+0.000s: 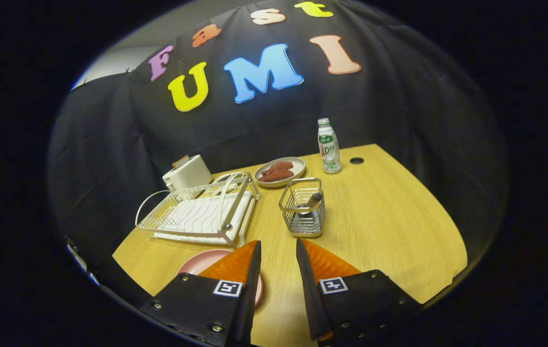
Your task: Take the plate from the dish rack, then take the spoon from the basket and place it into the plate.
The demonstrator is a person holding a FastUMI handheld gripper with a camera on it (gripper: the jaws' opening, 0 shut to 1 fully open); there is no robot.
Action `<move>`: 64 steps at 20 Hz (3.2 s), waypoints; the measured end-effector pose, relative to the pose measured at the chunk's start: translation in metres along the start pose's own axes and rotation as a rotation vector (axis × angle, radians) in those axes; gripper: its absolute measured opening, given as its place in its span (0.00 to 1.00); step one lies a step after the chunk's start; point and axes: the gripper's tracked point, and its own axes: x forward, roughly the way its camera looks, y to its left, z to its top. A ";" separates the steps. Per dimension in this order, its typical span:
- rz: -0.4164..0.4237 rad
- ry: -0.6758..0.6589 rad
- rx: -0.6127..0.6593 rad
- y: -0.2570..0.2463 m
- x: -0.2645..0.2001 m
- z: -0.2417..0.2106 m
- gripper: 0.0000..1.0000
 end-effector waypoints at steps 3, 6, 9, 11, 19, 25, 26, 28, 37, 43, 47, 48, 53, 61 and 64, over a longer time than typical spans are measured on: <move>-0.064 -0.157 -0.110 -0.019 0.002 0.034 0.44; -0.093 -0.230 -0.160 -0.029 0.012 0.048 0.44; -0.073 -0.258 -0.169 -0.033 0.029 0.049 0.44; -0.073 -0.279 -0.184 -0.038 0.041 0.047 0.44; -0.065 -0.303 -0.169 -0.050 0.089 0.037 0.44; -0.057 -0.332 -0.171 -0.048 0.118 0.034 0.38; -0.067 -0.339 -0.178 -0.048 0.120 0.037 0.38; -0.091 -0.351 -0.187 -0.049 0.122 0.040 0.26; -0.084 -0.239 -0.163 -0.033 0.125 0.046 0.08; -0.070 -0.207 -0.201 -0.025 0.120 0.067 0.08; -0.088 -0.177 -0.221 -0.025 0.120 0.074 0.08; -0.094 -0.174 -0.223 -0.027 0.120 0.078 0.08; -0.117 -0.179 -0.233 -0.026 0.111 0.113 0.08; -0.144 -0.234 -0.232 -0.003 0.050 0.164 0.08; -0.155 -0.255 -0.230 0.009 0.025 0.173 0.08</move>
